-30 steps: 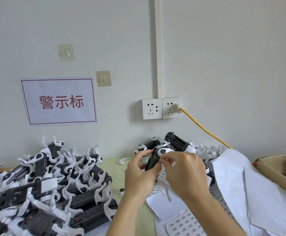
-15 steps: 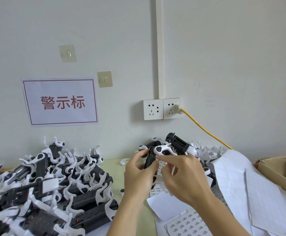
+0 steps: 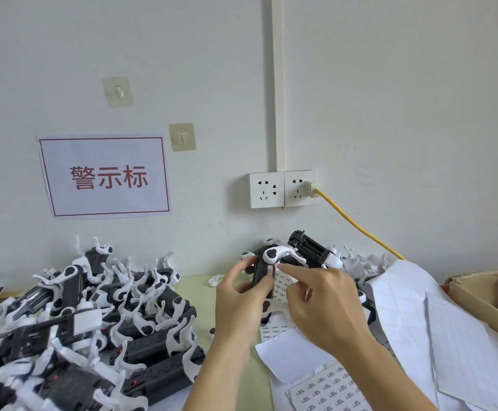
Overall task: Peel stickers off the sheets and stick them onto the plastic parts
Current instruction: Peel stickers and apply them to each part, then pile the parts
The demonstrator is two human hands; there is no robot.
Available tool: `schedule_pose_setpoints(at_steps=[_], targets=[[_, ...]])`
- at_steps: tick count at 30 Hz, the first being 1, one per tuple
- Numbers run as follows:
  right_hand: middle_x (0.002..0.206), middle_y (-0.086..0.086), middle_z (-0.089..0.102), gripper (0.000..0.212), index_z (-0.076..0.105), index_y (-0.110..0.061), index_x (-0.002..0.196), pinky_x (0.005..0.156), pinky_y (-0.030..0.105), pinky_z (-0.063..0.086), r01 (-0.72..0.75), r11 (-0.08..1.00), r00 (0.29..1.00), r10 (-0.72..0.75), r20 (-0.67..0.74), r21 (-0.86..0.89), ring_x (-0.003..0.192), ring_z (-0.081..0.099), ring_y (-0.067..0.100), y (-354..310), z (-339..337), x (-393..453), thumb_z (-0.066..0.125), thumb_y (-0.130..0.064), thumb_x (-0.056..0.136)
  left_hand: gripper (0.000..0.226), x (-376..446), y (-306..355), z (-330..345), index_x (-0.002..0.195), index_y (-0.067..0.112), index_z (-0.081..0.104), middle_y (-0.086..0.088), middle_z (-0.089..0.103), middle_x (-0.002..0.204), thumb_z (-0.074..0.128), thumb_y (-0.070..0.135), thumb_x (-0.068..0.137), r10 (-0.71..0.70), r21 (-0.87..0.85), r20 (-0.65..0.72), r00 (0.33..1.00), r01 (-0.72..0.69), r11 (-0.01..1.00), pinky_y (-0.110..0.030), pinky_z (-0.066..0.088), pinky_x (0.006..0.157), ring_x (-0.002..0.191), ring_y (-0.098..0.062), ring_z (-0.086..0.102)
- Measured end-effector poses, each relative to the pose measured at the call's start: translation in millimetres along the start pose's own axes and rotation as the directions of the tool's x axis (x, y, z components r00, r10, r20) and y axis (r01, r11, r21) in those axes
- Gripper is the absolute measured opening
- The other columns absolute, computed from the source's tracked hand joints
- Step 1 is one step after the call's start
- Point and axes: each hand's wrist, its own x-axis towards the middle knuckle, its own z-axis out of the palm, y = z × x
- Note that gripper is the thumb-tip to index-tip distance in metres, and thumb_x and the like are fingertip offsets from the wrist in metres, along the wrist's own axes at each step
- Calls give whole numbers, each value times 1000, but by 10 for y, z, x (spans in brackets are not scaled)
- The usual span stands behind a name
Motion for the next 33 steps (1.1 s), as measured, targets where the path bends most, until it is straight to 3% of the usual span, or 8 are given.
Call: schedule_pose_setpoints(at_steps=[7,11,14,16,21,24,30,33], targets=[[50,-11,47,53,71,-47,114,47,26,31,3,1000,995,-3,101,1,54,43,13,37,35,10,43,-19,79,33,-22,9,-1,108,41,69,-4,70,73,72,16,85,10,-26,-15,1000,-11,1000,-18,32,36,45,-9,44],[44,-4,46,33,77,-12,82,44,30,38,-11,1000,1000,12,-18,28,45,41,17,84,51,33,44,-14,79,26,-52,20,10,106,42,68,0,74,79,75,30,84,4,38,4,1000,-4,999,-14,34,38,47,-8,52],[61,-8,59,27,73,-13,77,46,28,40,-8,997,979,24,-201,80,49,48,10,114,12,68,46,-13,81,27,-66,39,8,106,42,68,-1,76,85,77,30,84,6,40,11,1000,-7,999,-14,34,38,56,-14,63],[83,-10,60,25,73,-21,92,59,30,46,-37,992,967,66,-245,123,71,56,8,143,-18,98,49,-15,87,26,-83,62,17,102,41,69,-2,75,85,78,24,84,11,17,43,999,-12,1000,-15,37,39,59,-17,67],[126,-20,52,42,58,-45,129,100,28,40,-243,894,967,189,173,378,121,47,-2,198,-67,92,46,-49,89,31,-121,117,49,93,43,74,-2,75,82,75,12,87,85,17,194,977,-90,996,-25,53,54,60,-22,65],[115,-18,68,38,61,-50,121,86,23,48,-325,769,936,177,305,551,102,65,2,197,-79,94,51,-52,85,36,-119,116,33,99,41,74,-4,76,86,70,7,89,107,36,250,962,-120,992,-33,59,64,65,-23,69],[96,-17,72,14,70,-42,108,68,19,55,-317,691,948,223,225,649,79,65,-2,193,-48,101,61,-40,97,28,-79,86,27,103,41,73,0,78,91,74,19,86,70,28,265,962,-80,996,-21,54,63,78,-16,75],[83,-19,72,16,70,-36,104,62,14,46,-346,647,930,331,157,680,63,60,-6,181,9,100,56,-33,100,19,-33,58,46,102,25,73,4,71,71,75,17,84,-60,-66,158,986,71,995,-21,44,48,52,-10,63]])
